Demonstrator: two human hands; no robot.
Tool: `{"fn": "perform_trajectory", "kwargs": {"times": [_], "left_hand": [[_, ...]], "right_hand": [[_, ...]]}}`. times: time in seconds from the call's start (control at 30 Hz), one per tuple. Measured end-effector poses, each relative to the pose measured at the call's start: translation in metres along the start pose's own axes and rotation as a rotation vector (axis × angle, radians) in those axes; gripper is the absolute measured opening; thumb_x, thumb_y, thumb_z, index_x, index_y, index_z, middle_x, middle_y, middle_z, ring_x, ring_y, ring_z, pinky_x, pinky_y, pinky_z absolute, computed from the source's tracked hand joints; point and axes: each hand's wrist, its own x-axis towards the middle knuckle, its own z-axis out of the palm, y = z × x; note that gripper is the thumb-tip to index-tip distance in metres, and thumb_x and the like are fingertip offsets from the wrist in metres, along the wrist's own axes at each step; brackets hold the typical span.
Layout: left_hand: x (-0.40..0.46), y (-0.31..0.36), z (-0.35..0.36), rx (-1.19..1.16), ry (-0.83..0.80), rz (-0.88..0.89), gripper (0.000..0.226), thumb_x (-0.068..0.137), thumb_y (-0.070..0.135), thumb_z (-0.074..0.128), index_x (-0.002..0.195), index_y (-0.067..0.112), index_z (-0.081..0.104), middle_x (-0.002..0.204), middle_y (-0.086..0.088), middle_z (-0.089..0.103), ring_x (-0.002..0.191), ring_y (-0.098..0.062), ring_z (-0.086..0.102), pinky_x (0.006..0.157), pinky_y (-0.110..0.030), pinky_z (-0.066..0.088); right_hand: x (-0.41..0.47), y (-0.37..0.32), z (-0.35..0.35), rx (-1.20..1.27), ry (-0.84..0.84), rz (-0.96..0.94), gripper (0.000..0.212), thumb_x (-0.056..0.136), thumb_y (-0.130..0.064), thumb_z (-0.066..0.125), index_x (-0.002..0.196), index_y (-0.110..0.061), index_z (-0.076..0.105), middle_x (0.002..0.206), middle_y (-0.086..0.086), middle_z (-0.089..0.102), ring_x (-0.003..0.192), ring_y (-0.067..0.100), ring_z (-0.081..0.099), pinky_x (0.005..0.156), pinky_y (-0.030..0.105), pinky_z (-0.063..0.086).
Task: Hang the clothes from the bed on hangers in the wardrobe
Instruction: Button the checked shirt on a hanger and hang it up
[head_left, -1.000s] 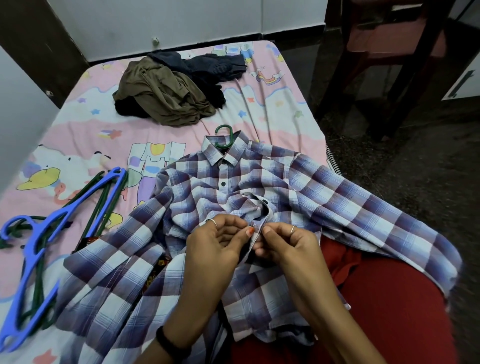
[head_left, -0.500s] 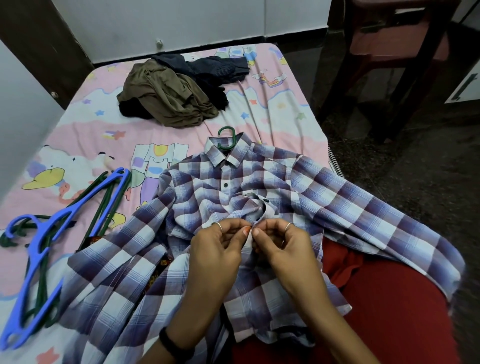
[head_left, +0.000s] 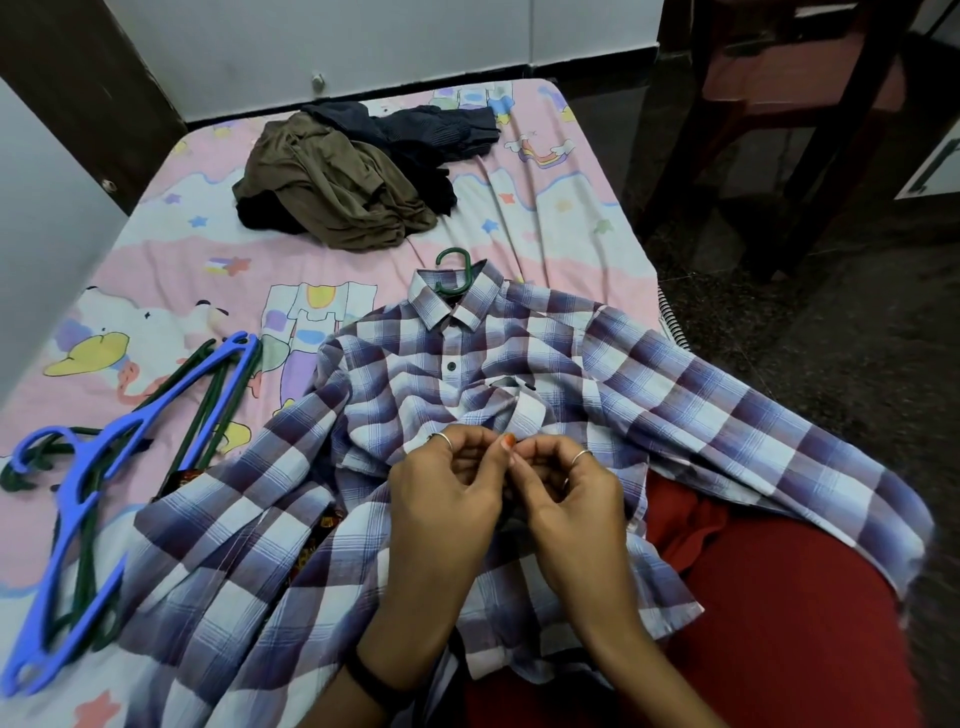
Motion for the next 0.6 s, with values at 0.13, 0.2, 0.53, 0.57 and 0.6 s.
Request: {"fn": "perform_trajectory", "kwargs": {"times": [0.13,0.2,0.53,0.57,0.6], "left_hand": [[0.003,-0.004,0.001,0.110,0.005,0.109,0.012,0.088,0.012,0.066,0.079,0.020,0.064,0.068,0.010,0.068,0.064,0.001,0.066,0.060,-0.009,0.050],[0.004,-0.005,0.001,0.144,0.024,0.135,0.015,0.089,0.012,0.066,0.078,0.022,0.062,0.066,0.011,0.067,0.064,0.002,0.065,0.060,-0.009,0.049],[0.020,-0.017,0.002,-0.129,-0.063,-0.036,0.012,0.087,0.006,0.065,0.079,0.014,0.063,0.075,0.000,0.069,0.071,-0.005,0.066,0.069,-0.015,0.051],[0.023,-0.018,0.000,-0.177,-0.098,-0.064,0.010,0.087,0.006,0.065,0.080,0.013,0.064,0.074,0.000,0.070,0.071,-0.005,0.066,0.068,-0.015,0.050],[0.026,-0.018,-0.003,-0.224,-0.137,-0.092,0.009,0.087,0.006,0.066,0.080,0.012,0.064,0.074,0.000,0.071,0.072,-0.007,0.066,0.068,-0.016,0.051]], "right_hand": [[0.000,0.003,0.002,-0.025,0.031,-0.025,0.010,0.087,-0.006,0.068,0.080,-0.014,0.066,0.073,0.001,0.071,0.069,0.013,0.070,0.066,0.028,0.057],[0.000,0.007,0.004,-0.083,0.059,-0.080,0.010,0.086,-0.008,0.069,0.081,-0.016,0.067,0.073,0.000,0.071,0.068,0.012,0.069,0.066,0.028,0.057],[0.011,0.002,0.000,0.115,-0.031,0.034,0.015,0.088,-0.002,0.065,0.077,-0.012,0.064,0.064,-0.004,0.061,0.058,0.007,0.055,0.057,0.020,0.045],[0.016,-0.002,-0.003,0.190,-0.101,0.117,0.015,0.088,0.000,0.062,0.076,-0.009,0.063,0.062,0.000,0.059,0.057,0.008,0.053,0.054,0.019,0.044],[0.022,-0.006,-0.007,0.268,-0.172,0.208,0.015,0.088,0.002,0.060,0.076,-0.006,0.063,0.061,0.003,0.058,0.055,0.009,0.052,0.053,0.018,0.043]]}}
